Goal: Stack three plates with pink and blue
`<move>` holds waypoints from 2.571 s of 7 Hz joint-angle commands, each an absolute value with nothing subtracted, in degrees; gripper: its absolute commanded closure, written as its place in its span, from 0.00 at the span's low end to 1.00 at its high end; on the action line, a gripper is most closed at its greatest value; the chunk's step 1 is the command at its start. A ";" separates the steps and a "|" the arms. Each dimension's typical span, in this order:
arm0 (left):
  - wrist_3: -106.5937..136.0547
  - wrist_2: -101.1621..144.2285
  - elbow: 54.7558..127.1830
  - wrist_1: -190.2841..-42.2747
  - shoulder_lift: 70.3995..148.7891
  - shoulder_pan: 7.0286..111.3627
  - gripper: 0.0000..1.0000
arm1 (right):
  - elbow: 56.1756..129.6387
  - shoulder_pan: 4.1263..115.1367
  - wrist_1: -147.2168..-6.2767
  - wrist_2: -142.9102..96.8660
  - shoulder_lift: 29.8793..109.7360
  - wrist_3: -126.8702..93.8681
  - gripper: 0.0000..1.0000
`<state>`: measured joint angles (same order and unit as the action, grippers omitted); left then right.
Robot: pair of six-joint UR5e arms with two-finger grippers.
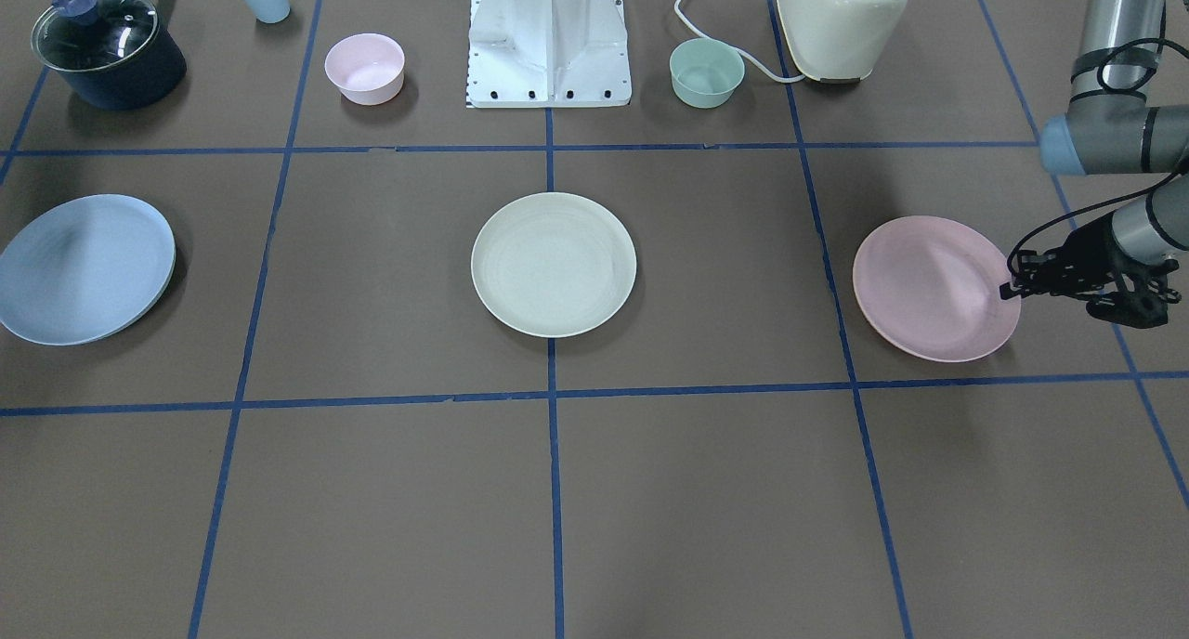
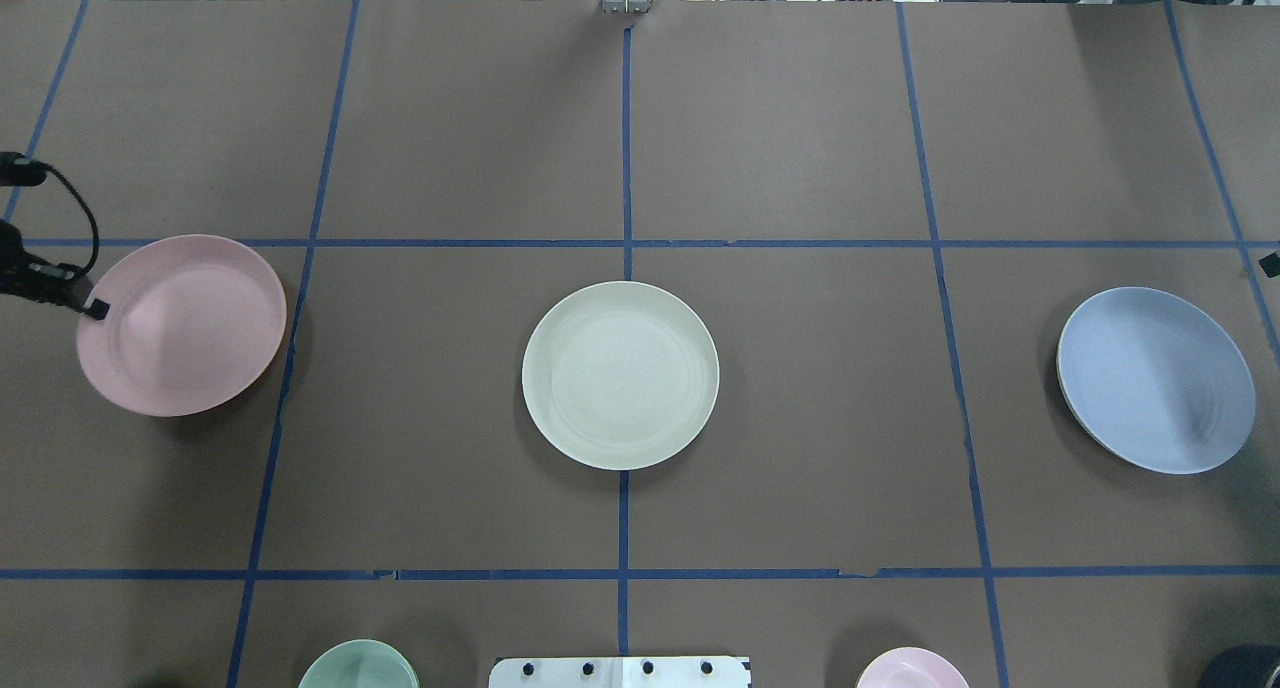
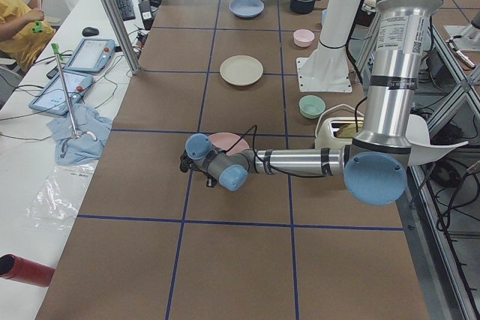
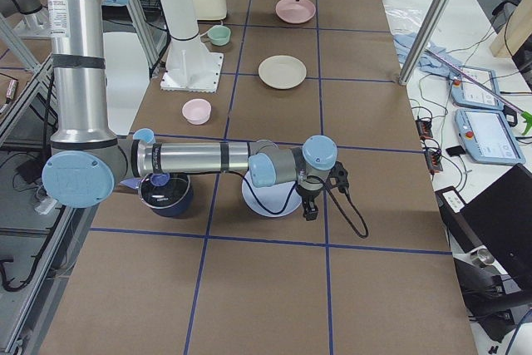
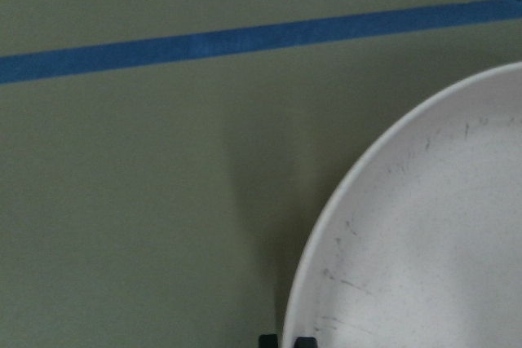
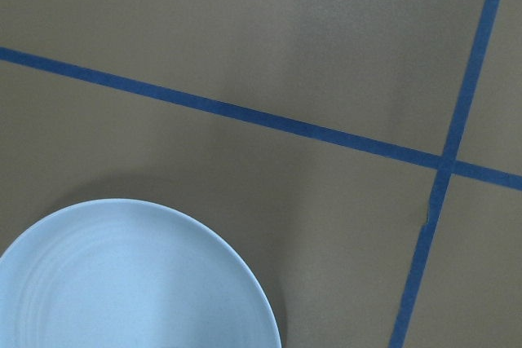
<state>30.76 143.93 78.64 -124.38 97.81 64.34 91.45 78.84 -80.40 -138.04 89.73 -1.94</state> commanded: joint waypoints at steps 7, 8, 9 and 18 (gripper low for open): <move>74.36 137.02 91.85 -120.50 117.95 38.86 1.00 | 91.23 76.39 -80.42 -138.43 90.88 -1.93 0.00; 74.36 136.24 91.50 -120.59 118.12 37.11 1.00 | 91.23 76.12 -80.42 -138.43 90.97 -1.93 0.00; 74.53 134.23 91.23 -120.93 119.17 36.57 1.00 | 91.23 76.03 -80.42 -138.43 91.49 -1.85 0.00; 74.97 132.89 90.76 -126.92 120.24 40.49 0.00 | 87.56 75.32 -77.55 -138.25 92.19 -1.93 0.00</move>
<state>74.93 132.64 87.51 -127.21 120.42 38.08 89.80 75.50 -79.70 -138.20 91.69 -1.93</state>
